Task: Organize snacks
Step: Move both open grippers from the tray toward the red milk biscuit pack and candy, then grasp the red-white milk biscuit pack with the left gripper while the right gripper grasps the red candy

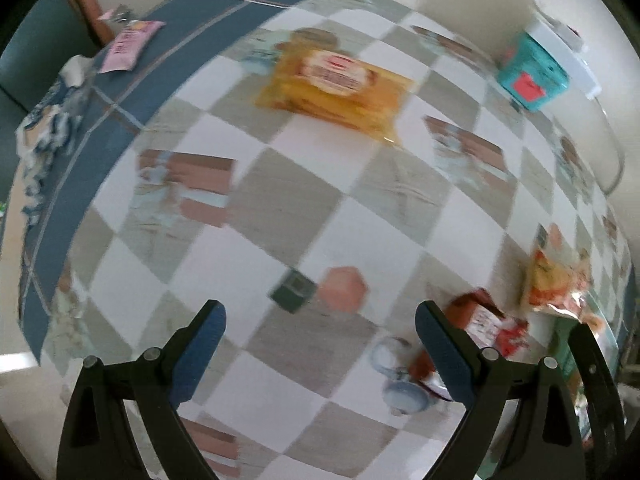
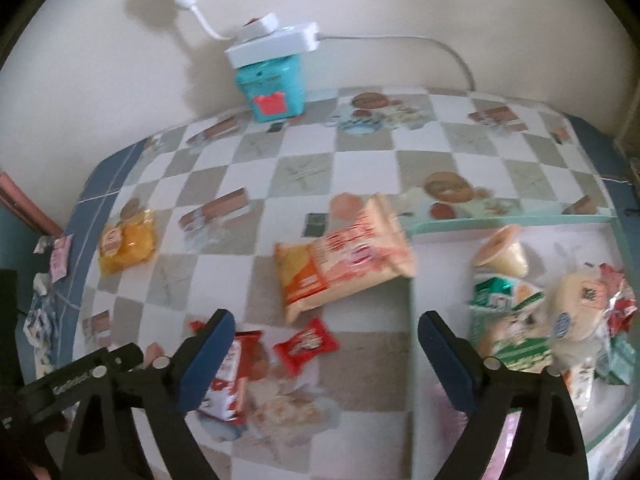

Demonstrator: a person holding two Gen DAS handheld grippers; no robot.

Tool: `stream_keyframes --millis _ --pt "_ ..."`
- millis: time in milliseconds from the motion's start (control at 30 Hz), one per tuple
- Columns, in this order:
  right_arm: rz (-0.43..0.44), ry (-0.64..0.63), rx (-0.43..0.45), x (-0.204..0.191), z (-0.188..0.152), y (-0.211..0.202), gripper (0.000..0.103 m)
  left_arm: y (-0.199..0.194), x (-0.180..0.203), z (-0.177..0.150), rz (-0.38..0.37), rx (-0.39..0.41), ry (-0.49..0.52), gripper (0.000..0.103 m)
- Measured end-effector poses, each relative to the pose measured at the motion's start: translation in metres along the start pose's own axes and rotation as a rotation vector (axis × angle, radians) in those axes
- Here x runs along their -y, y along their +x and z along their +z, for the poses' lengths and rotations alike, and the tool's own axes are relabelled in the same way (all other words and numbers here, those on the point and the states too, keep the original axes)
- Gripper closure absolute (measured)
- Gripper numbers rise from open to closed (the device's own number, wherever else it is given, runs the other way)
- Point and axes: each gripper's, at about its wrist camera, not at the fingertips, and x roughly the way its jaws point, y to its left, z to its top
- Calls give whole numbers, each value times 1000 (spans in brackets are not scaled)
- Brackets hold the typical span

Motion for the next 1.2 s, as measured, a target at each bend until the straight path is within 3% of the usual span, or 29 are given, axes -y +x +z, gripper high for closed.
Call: stream_keyframes --millis 367,533,733,833,967,1200 --pt "-33 56 19 30 5 -7 28 0 54 -11 -63 7 179 7" --pt "-36 75 16 37 6 -7 31 6 80 -20 -57 1 260 9" --pt "-26 71 9 36 5 -6 41 19 97 -20 -32 -13 320 30" --pt "-13 53 11 31 4 -6 42 23 99 -18 -37 -21 318 40" --pt "16 22 5 18 2 -5 42 30 89 -12 47 -14 292 40" --pt "44 -46 -27 -7 -7 6 44 36 52 3 65 -33 168 40"
